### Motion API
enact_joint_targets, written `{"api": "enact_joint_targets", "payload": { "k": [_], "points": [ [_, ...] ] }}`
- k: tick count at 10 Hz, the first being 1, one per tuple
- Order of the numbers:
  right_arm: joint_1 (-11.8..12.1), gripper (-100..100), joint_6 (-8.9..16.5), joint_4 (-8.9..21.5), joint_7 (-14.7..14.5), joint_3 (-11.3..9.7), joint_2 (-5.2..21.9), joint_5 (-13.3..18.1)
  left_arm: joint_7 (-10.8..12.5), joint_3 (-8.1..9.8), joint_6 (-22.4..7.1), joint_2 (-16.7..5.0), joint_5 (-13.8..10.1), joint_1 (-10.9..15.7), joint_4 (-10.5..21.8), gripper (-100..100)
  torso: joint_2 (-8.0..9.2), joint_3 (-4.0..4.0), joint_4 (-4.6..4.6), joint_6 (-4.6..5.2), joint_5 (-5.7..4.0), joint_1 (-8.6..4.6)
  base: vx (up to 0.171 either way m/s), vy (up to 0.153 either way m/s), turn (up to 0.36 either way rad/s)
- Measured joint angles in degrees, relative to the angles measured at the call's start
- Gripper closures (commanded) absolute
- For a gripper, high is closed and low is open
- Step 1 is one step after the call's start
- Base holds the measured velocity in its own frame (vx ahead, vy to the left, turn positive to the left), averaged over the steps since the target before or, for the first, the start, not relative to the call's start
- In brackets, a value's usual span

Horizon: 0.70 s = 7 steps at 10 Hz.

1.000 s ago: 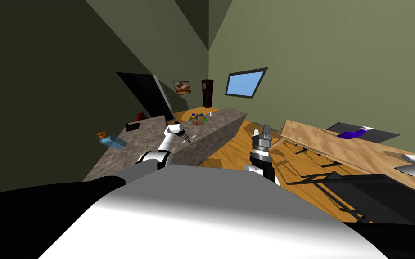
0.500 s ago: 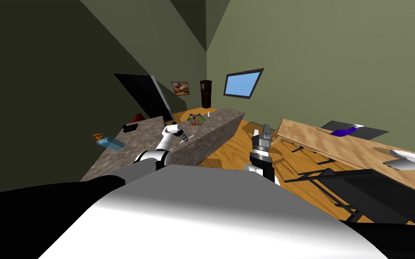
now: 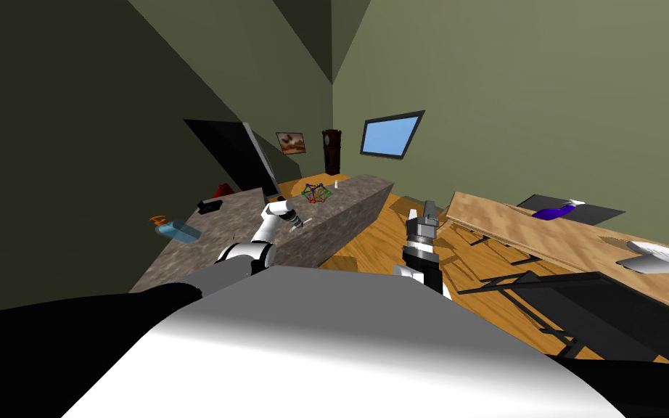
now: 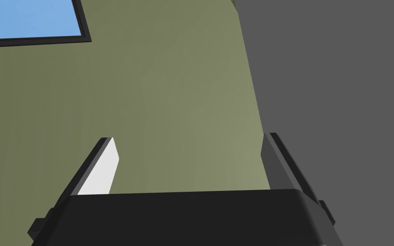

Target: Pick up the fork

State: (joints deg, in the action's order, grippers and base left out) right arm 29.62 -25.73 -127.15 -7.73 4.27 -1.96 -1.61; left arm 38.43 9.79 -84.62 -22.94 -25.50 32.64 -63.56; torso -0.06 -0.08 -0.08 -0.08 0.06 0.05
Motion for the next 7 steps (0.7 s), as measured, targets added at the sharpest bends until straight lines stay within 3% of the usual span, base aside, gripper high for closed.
{"api": "enact_joint_targets", "payload": {
  "k": [7],
  "points": [
    [0.00,0,0.00,0.00,0.00,0.01,0.01,0.00,6.38,-4.46,-5.83,4.47,2.14,-1.37,-10.51,100,-0.01,0.01,0.03,-0.03,0.02,0.17,0.021,0.067,0.063]
  ]
}}
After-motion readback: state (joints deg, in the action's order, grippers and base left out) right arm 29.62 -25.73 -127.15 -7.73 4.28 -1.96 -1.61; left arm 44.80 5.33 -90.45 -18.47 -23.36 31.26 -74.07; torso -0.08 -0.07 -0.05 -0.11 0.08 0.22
